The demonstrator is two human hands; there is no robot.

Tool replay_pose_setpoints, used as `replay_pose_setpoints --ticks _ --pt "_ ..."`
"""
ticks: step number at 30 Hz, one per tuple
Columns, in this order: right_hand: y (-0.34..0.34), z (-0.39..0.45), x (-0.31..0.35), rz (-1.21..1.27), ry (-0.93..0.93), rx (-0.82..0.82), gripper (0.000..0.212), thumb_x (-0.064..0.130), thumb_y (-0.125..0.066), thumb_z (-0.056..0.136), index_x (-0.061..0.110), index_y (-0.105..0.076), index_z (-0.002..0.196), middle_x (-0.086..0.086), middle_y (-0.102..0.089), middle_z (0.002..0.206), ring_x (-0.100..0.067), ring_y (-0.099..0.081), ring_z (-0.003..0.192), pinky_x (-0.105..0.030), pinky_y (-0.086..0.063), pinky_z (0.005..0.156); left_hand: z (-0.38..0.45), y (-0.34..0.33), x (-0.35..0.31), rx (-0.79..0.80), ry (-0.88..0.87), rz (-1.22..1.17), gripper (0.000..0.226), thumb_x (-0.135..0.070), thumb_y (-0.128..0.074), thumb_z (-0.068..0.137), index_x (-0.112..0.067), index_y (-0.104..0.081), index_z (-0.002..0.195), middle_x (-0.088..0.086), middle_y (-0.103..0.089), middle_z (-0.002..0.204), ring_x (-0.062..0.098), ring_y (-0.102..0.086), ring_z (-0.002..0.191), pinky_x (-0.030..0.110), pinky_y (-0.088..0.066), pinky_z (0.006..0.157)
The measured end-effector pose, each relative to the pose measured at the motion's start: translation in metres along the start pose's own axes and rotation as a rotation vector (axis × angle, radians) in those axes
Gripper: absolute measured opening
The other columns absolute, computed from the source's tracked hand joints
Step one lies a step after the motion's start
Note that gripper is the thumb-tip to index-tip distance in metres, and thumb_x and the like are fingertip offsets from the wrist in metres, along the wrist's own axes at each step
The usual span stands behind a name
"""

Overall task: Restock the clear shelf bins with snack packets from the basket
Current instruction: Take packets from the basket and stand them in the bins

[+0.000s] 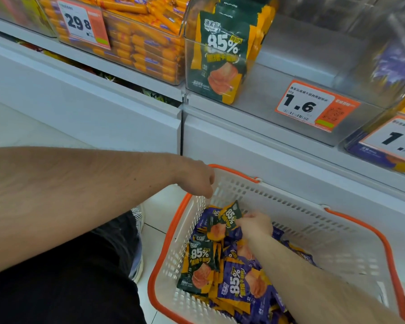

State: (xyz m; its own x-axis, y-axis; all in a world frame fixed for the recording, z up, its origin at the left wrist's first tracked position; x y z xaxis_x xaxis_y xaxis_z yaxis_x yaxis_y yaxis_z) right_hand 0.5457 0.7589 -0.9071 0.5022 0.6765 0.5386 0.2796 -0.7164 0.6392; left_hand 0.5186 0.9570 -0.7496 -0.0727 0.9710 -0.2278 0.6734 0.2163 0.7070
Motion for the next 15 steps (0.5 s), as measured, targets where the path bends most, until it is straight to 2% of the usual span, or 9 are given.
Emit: replay_pose_setpoints --ticks 3,6,7,9,11,12,13,14,15 --pt "0.016 -0.009 0.015 0.131 0.111 0.036 0.019 0.004 -0.068 0.083 0.014 -0.060 0.097 -0.006 -0.063 0.094 -0.021 -0.061 0.074 -0.031 -0.049 0.059 -0.002 0.002 -0.002 -0.008 -0.021 -0.039 0.049 -0.036 -0.052 0.098 -0.015 -0.044 0.141 0.005 -0.051 0.135 0.023 -0.053 0.118 0.038 -0.046 0.100" --pt "0.032 -0.027 0.041 0.193 0.274 0.142 0.023 -0.002 -0.064 0.086 0.018 -0.064 0.098 -0.005 -0.064 0.094 -0.022 -0.065 0.071 -0.042 -0.059 0.066 -0.002 0.001 -0.001 0.021 -0.025 -0.078 0.056 -0.038 -0.054 0.097 -0.014 -0.040 0.145 0.004 -0.048 0.139 0.021 -0.050 0.122 0.035 -0.043 0.102" --pt "0.041 -0.034 0.052 0.193 0.335 0.153 0.024 -0.002 -0.062 0.087 0.020 -0.066 0.094 -0.004 -0.064 0.091 -0.023 -0.066 0.070 -0.044 -0.060 0.067 -0.001 0.001 0.000 0.024 -0.013 -0.082 0.053 -0.040 -0.055 0.096 -0.012 -0.045 0.140 0.005 -0.051 0.130 0.020 -0.052 0.114 0.032 -0.044 0.097" --pt "0.057 -0.051 0.073 0.199 0.435 0.171 0.029 -0.001 -0.060 0.090 0.027 -0.065 0.087 -0.002 -0.066 0.091 -0.026 -0.067 0.072 -0.041 -0.059 0.063 0.001 0.002 0.003 0.004 0.021 -0.091 0.039 -0.046 -0.057 0.093 -0.011 -0.057 0.111 0.006 -0.054 0.103 0.016 -0.052 0.087 0.027 -0.044 0.077" --pt "0.073 -0.064 0.094 0.221 0.497 0.170 0.028 -0.001 -0.059 0.092 0.026 -0.065 0.087 -0.002 -0.068 0.095 -0.024 -0.069 0.080 -0.037 -0.060 0.068 0.000 0.005 0.007 -0.011 0.052 -0.132 0.040 -0.053 -0.061 0.089 -0.013 -0.060 0.091 0.009 -0.054 0.085 0.014 -0.047 0.068 0.025 -0.039 0.062" --pt "0.080 -0.069 0.104 0.236 0.521 0.166 0.026 -0.001 -0.058 0.092 0.024 -0.065 0.088 -0.004 -0.069 0.097 -0.023 -0.069 0.083 -0.036 -0.060 0.069 0.000 0.005 0.010 0.001 0.050 -0.180 0.042 -0.056 -0.064 0.086 -0.014 -0.060 0.087 0.007 -0.054 0.081 0.014 -0.048 0.067 0.026 -0.042 0.064" --pt "0.087 -0.074 0.112 0.263 0.540 0.170 0.024 -0.002 -0.058 0.091 0.021 -0.066 0.089 -0.006 -0.069 0.098 -0.021 -0.069 0.084 -0.033 -0.059 0.067 -0.001 0.004 0.012 0.030 0.047 -0.250 0.044 -0.057 -0.067 0.083 -0.013 -0.064 0.090 0.003 -0.057 0.081 0.015 -0.054 0.072 0.029 -0.047 0.072" --pt "0.092 -0.079 0.118 0.304 0.550 0.184 0.023 -0.003 -0.057 0.092 0.019 -0.066 0.090 -0.007 -0.069 0.099 -0.020 -0.068 0.082 -0.029 -0.057 0.062 -0.003 0.002 0.014 0.063 0.046 -0.334 0.046 -0.055 -0.070 0.082 -0.013 -0.066 0.099 0.000 -0.063 0.086 0.015 -0.061 0.079 0.033 -0.050 0.081" --pt "0.096 -0.084 0.124 0.352 0.557 0.202 0.023 -0.004 -0.056 0.092 0.016 -0.066 0.091 -0.009 -0.068 0.099 -0.020 -0.067 0.080 -0.027 -0.054 0.059 -0.006 0.002 0.015 0.083 0.039 -0.419 0.045 -0.050 -0.073 0.082 -0.014 -0.067 0.108 -0.001 -0.068 0.093 0.014 -0.064 0.083 0.035 -0.049 0.084"
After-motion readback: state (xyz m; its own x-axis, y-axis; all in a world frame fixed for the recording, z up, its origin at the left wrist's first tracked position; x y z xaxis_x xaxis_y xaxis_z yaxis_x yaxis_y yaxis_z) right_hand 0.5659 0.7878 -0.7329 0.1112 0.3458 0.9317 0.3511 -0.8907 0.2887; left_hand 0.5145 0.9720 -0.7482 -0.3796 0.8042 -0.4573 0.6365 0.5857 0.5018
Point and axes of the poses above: each hand's wrist, its own z-axis towards the middle knuckle, its own y-axis out of the back of the hand, x = y × z, the point moved 5 cm from there along z, towards the middle knuckle
